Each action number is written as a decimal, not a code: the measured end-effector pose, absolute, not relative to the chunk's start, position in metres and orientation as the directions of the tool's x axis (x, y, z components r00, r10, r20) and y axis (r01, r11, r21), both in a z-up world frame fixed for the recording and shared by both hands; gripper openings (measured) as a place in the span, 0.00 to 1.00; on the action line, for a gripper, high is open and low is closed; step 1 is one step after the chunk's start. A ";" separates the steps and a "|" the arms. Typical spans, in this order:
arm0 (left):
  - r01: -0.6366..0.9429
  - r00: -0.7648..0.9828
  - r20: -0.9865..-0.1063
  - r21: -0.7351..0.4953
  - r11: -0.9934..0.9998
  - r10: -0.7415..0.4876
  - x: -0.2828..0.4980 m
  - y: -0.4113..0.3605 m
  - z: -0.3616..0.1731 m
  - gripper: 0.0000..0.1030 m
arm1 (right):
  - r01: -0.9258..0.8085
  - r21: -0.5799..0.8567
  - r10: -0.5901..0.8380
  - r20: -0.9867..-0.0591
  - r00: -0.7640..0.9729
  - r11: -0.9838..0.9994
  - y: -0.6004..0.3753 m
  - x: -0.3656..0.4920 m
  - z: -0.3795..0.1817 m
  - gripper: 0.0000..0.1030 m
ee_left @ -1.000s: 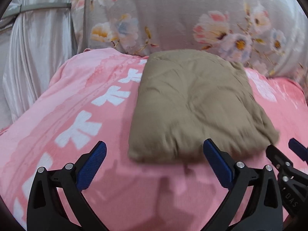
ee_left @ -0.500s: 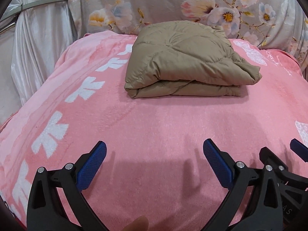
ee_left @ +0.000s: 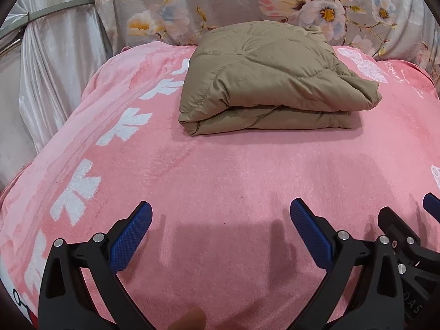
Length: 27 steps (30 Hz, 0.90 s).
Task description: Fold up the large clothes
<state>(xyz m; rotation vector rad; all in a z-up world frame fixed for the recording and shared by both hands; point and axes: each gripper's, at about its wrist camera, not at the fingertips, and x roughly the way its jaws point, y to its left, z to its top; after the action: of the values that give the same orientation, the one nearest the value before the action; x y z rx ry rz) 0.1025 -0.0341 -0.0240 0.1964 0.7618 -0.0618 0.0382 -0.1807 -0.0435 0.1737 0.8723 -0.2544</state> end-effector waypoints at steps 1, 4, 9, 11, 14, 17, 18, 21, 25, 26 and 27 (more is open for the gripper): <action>0.126 0.723 -0.690 0.156 0.980 0.017 0.102 -0.034 -0.024 0.95 | 0.288 0.044 -0.150 -0.773 0.617 0.957 -0.180 0.038 -0.043 0.81; 0.121 0.725 -0.689 0.158 0.980 0.021 0.102 -0.035 -0.024 0.95 | 0.282 0.039 -0.152 -0.769 0.621 0.959 -0.178 0.038 -0.043 0.81; 0.117 0.728 -0.685 0.153 0.981 0.020 0.102 -0.034 -0.022 0.95 | 0.282 0.036 -0.155 -0.766 0.624 0.959 -0.176 0.038 -0.042 0.81; 0.116 0.729 -0.684 0.154 0.981 0.021 0.102 -0.034 -0.022 0.95 | 0.282 0.034 -0.156 -0.766 0.624 0.959 -0.176 0.038 -0.042 0.81; 0.117 0.729 -0.684 0.154 0.981 0.021 0.102 -0.033 -0.022 0.95 | 0.283 0.031 -0.160 -0.765 0.624 0.959 -0.176 0.037 -0.042 0.81; 0.117 0.729 -0.684 0.153 0.981 0.019 0.102 -0.033 -0.022 0.95 | 0.284 0.029 -0.162 -0.764 0.624 0.958 -0.175 0.037 -0.041 0.81; 0.117 0.730 -0.684 0.153 0.981 0.019 0.102 -0.033 -0.022 0.95 | 0.285 0.028 -0.163 -0.763 0.625 0.958 -0.175 0.037 -0.041 0.81; 0.117 0.729 -0.684 0.154 0.981 0.020 0.102 -0.033 -0.022 0.95 | 0.286 0.025 -0.167 -0.763 0.625 0.958 -0.175 0.037 -0.041 0.81; 0.117 0.729 -0.684 0.152 0.982 0.019 0.102 -0.033 -0.022 0.95 | 0.286 0.020 -0.170 -0.762 0.625 0.958 -0.174 0.037 -0.041 0.81; 0.116 0.729 -0.684 0.151 0.982 0.019 0.102 -0.033 -0.023 0.95 | 0.286 0.020 -0.171 -0.762 0.625 0.958 -0.175 0.037 -0.041 0.81; 0.115 0.729 -0.684 0.151 0.982 0.020 0.102 -0.033 -0.022 0.95 | 0.286 0.019 -0.172 -0.762 0.625 0.958 -0.175 0.037 -0.041 0.81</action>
<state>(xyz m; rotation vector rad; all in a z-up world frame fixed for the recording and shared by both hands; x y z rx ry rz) 0.1017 -0.0329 -0.0222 0.1884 0.7529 -0.0530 0.0373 -0.1748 -0.0406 0.1431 0.8569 -0.2636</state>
